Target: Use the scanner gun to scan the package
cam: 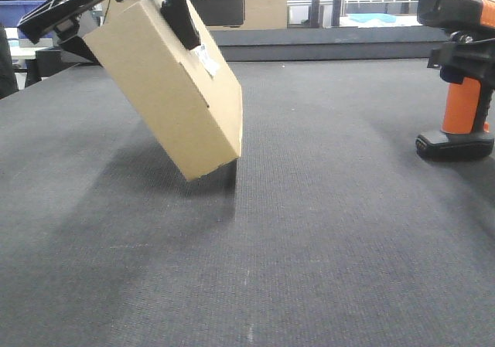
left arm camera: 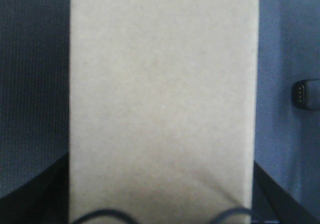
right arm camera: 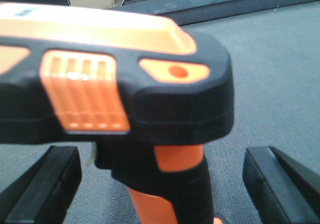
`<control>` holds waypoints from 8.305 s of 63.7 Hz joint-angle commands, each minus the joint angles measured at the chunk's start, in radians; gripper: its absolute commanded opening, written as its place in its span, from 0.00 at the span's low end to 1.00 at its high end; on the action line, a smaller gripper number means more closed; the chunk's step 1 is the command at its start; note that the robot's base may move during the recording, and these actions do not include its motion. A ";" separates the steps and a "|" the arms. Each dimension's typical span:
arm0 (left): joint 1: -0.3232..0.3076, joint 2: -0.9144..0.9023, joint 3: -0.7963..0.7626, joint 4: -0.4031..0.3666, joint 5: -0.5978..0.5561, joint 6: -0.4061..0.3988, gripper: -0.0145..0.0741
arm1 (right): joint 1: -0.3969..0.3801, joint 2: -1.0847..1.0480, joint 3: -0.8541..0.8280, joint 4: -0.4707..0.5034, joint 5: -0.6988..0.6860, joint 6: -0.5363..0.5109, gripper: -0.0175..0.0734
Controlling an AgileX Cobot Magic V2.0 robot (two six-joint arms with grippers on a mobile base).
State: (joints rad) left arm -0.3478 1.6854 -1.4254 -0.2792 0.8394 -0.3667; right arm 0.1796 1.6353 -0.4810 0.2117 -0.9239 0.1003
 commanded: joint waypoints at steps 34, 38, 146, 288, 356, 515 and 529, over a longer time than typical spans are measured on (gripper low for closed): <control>-0.008 -0.004 -0.006 -0.006 -0.016 -0.003 0.04 | 0.002 0.001 -0.046 0.009 -0.027 0.003 0.82; -0.008 -0.004 -0.006 -0.006 -0.016 -0.003 0.04 | 0.002 0.001 -0.046 0.009 -0.025 0.003 0.82; -0.008 -0.004 -0.006 -0.059 0.011 -0.003 0.04 | 0.002 -0.104 -0.115 0.089 0.011 -0.587 0.02; 0.020 -0.076 -0.006 0.132 0.015 -0.001 0.04 | 0.004 -0.209 0.093 0.004 0.146 -0.108 0.81; 0.326 -0.217 0.214 0.397 0.106 0.260 0.04 | 0.004 -0.764 0.158 0.004 0.621 -0.110 0.01; 0.326 -1.608 1.120 0.479 -0.593 0.199 0.05 | -0.178 -1.465 0.322 -0.084 1.010 -0.118 0.01; 0.326 -1.661 1.120 0.496 -0.588 0.199 0.05 | -0.178 -1.465 0.322 -0.084 1.007 -0.118 0.01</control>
State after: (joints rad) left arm -0.0248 0.0335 -0.3079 0.2101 0.2592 -0.1602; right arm 0.0049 0.1749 -0.1597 0.1325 0.0937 -0.0130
